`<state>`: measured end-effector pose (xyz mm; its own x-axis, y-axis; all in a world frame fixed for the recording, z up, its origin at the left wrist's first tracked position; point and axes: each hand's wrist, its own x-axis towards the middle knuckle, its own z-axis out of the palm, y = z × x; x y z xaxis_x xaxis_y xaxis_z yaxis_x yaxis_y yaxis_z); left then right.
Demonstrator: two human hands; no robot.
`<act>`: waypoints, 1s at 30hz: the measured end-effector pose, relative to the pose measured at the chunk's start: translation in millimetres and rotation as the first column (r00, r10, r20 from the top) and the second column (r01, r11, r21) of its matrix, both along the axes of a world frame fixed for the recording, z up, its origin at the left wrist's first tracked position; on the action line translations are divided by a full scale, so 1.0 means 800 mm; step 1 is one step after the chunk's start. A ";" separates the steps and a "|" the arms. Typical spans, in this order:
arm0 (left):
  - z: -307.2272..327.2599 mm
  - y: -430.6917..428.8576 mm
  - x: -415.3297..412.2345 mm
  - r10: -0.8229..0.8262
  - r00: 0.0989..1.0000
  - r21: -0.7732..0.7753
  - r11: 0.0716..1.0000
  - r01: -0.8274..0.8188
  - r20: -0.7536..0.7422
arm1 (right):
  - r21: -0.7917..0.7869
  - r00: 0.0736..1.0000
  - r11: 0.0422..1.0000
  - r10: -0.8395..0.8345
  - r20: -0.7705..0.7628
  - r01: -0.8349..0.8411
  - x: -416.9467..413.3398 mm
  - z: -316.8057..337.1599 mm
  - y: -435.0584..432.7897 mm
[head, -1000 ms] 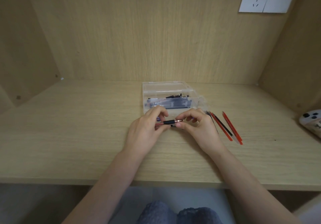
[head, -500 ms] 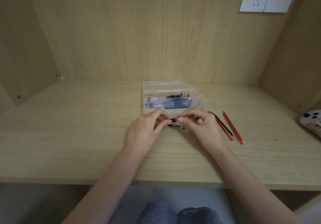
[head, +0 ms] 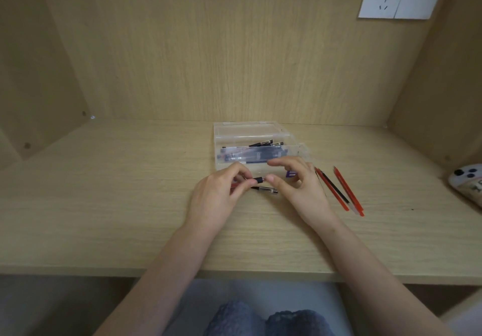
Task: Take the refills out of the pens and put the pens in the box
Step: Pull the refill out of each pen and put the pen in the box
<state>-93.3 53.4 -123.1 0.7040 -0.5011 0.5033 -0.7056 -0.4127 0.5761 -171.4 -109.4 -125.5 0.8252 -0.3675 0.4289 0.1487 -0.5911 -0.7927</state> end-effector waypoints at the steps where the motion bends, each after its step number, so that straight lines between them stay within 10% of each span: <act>1: 0.000 0.000 0.000 0.000 1.000 -0.002 1.000 0.000 -0.003 | 0.005 1.000 1.000 -0.006 -0.007 0.006 0.001 0.000 0.000; 12: 0.001 0.001 0.001 0.028 0.999 -0.001 1.000 -0.029 -0.037 | 0.013 0.996 0.999 -0.051 0.076 0.050 0.001 0.000 0.000; 30: 0.000 0.000 -0.002 -0.113 0.991 0.129 0.986 0.103 0.076 | 0.665 0.976 0.730 0.012 0.216 -0.156 0.000 0.016 -0.008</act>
